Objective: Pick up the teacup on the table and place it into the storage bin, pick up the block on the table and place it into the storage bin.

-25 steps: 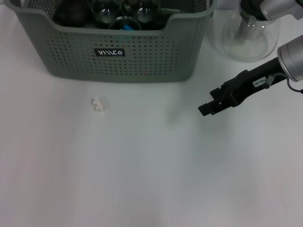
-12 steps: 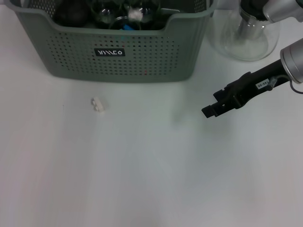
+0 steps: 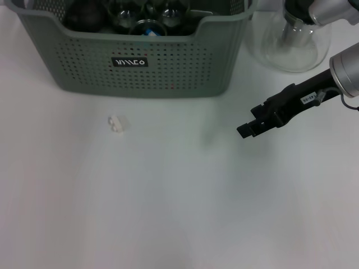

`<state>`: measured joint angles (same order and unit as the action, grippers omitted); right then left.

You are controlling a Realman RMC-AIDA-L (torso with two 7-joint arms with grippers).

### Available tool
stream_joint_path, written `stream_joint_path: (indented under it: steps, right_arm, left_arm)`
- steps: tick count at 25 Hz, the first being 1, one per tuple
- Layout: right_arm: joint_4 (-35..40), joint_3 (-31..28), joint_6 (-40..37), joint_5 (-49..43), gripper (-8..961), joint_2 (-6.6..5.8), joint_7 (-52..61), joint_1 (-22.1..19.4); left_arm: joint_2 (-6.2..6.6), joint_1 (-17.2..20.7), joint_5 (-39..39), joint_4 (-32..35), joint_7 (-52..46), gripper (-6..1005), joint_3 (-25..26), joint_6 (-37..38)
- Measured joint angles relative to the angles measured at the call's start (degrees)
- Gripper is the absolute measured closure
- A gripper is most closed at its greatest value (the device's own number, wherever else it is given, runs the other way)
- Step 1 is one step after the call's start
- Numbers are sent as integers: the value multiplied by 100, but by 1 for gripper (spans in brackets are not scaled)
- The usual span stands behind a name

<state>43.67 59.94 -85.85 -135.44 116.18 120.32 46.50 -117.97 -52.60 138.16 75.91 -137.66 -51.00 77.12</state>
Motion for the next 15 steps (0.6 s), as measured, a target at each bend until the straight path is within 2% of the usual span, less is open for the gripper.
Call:
stream_joint_path:
  steps: [3, 5, 7, 9, 11, 15]
  right_arm:
    - [2, 0, 0, 0, 176, -10, 0, -1]
    - [2, -2, -6, 0, 175, -18, 0, -6]
    - [2, -14, -12, 0, 175, -22, 0, -16]
    - [2, -35, -11, 1, 175, -27, 0, -28]
    - [-6, -40, 2, 1, 175, -25, 0, -33]
    - [-25, -44, 20, 1, 176, -18, 0, -23]
  left_arm:
    - [50, 397, -1447, 704, 585, 138, 360, 994]
    - [31, 599, -2233, 1014, 1021, 126, 630, 1844]
    - [-22, 798, -2689, 1278, 1293, 125, 772, 2601]
    - [-104, 1034, -2847, 1481, 1435, 125, 703, 3056]
    - [-207, 1307, -2807, 1615, 1607, 125, 485, 3193]
    - [-500, 1854, -2169, 1716, 2031, 125, -75, 3216]
